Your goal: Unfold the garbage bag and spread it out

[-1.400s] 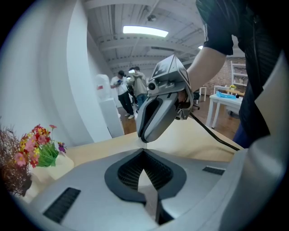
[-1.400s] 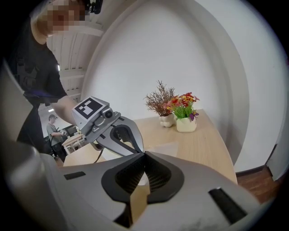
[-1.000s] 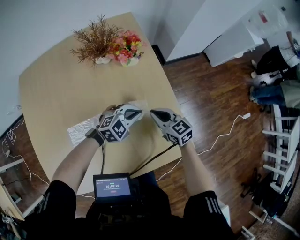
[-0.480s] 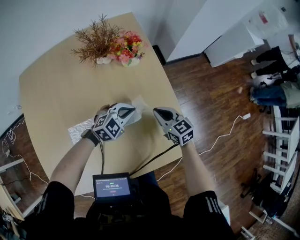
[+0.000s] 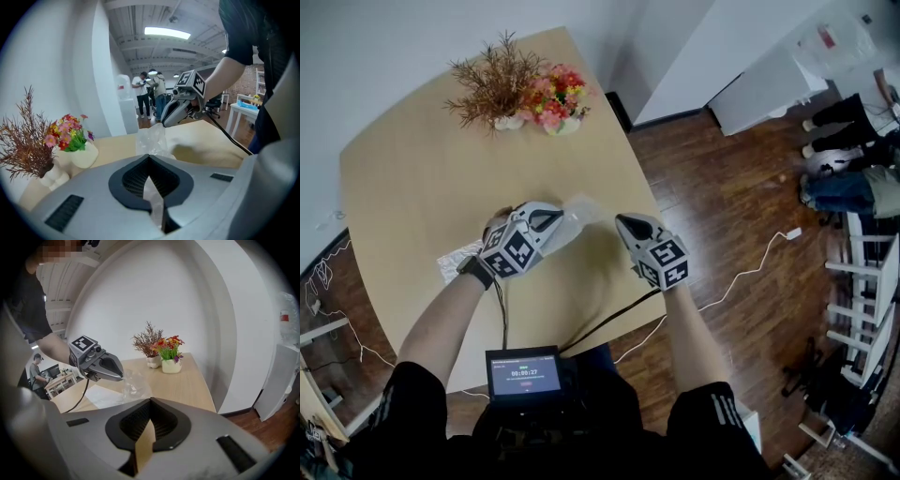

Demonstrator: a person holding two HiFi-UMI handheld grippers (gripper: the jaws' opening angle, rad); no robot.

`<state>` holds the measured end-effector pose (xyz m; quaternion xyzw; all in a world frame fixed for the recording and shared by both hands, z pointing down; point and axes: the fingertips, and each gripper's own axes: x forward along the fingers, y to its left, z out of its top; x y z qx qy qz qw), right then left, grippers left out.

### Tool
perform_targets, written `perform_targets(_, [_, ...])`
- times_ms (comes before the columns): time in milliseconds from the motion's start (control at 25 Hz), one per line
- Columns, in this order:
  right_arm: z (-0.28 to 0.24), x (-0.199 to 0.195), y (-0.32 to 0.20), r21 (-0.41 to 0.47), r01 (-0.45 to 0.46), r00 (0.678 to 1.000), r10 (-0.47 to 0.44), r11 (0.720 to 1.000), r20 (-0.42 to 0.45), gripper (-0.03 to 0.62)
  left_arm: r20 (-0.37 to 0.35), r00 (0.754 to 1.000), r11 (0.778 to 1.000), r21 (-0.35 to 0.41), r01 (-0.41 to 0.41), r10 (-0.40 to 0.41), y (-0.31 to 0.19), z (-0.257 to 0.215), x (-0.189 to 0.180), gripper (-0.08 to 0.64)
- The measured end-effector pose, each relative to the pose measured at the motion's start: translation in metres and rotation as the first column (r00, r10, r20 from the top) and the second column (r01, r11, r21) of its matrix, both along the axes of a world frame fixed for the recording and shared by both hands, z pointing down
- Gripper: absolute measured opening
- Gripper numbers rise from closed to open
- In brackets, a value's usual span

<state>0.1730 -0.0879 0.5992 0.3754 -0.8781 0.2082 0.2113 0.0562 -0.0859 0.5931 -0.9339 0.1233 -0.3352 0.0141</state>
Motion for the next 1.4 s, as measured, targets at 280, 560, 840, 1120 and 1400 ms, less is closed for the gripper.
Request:
perform_targets(280, [0.009,0.017,-0.003,-0.014,-0.062,0.997,0.061,0.998,-0.042,0.017,0.011,1.000,1.000,-0.001,0.015,-0.015,-0.006,0.000,-0.005,0.000])
perform_targets(560, [0.017,0.027,-0.005,-0.028,-0.100,0.993,0.098,0.995,-0.067,0.017,0.010,0.999,1.000,-0.006,0.030,-0.030,-0.009,0.001,-0.008,0.000])
perform_targets(840, [0.013,0.030,-0.008,-0.029,-0.134,0.990,0.132,0.991,-0.050,0.027,0.009,1.000,1.000,-0.006,0.012,-0.012,-0.005,-0.002,0.002,0.000])
perform_targets(1120, [-0.013,0.034,-0.013,-0.014,-0.200,0.979,0.200,0.980,0.042,0.121,0.001,1.000,1.000,0.000,0.003,-0.003,-0.007,-0.008,0.011,0.000])
perform_targets(1400, [-0.038,0.019,-0.012,-0.053,-0.239,0.951,0.244,0.970,0.189,0.179,-0.014,1.000,1.000,0.004,0.008,-0.008,-0.009,-0.012,0.015,0.000])
